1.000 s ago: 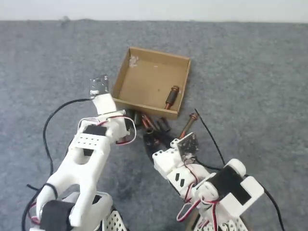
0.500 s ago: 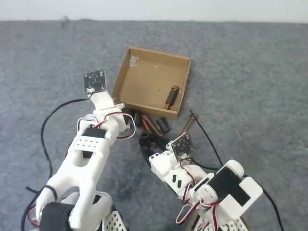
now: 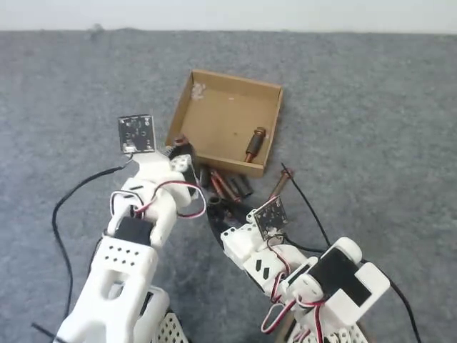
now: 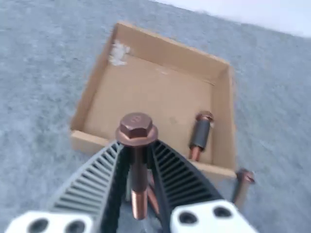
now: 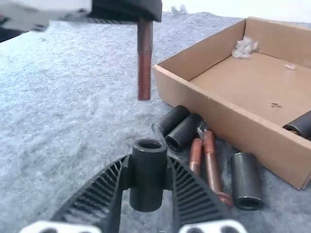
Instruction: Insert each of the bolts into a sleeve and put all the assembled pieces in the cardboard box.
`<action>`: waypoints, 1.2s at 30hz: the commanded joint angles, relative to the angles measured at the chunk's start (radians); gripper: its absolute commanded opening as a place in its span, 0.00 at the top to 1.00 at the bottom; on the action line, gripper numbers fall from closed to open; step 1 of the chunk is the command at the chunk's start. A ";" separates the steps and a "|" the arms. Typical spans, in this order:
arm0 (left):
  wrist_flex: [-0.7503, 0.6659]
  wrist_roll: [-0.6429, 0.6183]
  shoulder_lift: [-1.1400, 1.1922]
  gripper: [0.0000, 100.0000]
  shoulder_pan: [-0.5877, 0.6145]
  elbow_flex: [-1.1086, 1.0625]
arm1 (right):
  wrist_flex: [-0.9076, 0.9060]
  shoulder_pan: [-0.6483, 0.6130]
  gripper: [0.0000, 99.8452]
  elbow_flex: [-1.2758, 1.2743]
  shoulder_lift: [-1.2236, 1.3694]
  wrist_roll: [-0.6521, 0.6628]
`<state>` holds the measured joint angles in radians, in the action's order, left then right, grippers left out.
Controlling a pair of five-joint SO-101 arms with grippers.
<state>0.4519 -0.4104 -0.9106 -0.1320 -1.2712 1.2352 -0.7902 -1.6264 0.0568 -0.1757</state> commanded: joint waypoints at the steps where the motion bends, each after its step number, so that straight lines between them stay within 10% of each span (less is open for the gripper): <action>1: 0.031 0.008 -0.051 0.99 -0.018 0.041 | -0.002 -0.005 0.99 0.029 -0.004 0.012; 36: 0.160 -0.143 -0.049 0.99 -0.127 0.160 | 0.005 -0.005 0.99 0.015 -0.004 0.015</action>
<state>0.6053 -0.5409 -0.9214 -0.2516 -1.1807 1.2352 -0.7902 -1.6280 0.0568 -0.1757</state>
